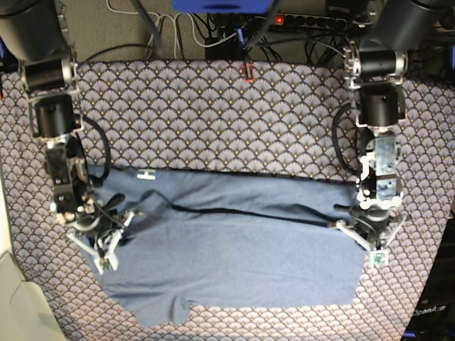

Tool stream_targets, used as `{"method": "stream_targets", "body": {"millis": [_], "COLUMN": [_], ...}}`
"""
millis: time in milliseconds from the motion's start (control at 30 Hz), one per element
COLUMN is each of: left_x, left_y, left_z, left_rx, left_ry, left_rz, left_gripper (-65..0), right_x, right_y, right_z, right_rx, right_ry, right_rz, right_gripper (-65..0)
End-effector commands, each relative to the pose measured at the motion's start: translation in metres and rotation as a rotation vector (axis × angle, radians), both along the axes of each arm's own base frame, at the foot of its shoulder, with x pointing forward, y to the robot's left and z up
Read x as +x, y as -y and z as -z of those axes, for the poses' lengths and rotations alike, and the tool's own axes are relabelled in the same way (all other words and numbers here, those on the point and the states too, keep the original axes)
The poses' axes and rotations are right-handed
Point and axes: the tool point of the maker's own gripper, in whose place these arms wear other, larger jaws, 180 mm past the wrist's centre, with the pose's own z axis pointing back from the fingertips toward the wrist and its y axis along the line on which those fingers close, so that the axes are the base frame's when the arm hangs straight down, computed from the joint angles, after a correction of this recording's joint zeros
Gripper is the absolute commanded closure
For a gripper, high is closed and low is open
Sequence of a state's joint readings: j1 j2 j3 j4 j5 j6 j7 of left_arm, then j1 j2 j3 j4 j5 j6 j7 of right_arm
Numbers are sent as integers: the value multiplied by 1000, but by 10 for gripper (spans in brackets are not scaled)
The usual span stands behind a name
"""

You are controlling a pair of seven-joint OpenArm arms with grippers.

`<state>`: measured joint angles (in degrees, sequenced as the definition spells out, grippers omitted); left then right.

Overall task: Fold the T-shirt properly
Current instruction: 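Lift the shoulder edge with both grippers and fold it over the shirt body, then release the fold and pull both grippers back toward the collar edge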

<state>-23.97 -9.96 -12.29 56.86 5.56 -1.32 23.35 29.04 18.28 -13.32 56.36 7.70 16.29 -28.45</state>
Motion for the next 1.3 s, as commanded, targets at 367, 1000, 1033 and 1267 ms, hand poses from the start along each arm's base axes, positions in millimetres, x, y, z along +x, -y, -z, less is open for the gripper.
{"method": "stream_targets", "body": {"millis": [367,1000,1033,1267], "left_x": [12,5,4,-7], "left_y": [-11,-16,-15,-13], "left_z": [-26,-20,-20,-39], "left_rx": [28,32,32,56], "left_ry": [66,51,56,116], "left_rz": [-15,-23,-21,-14], "left_gripper": [-4,-241,-279,-418], "right_x": [24,17,17,7], "right_y": [13,4,4,7], "right_z": [-25,-11,-11,-25], "right_rx": [-5,-87,-86,-109], "right_ry": [53,-13,-12,46], "right_rz": [26,7,6,-15], "right_gripper": [0,-252,-281,-335]}}
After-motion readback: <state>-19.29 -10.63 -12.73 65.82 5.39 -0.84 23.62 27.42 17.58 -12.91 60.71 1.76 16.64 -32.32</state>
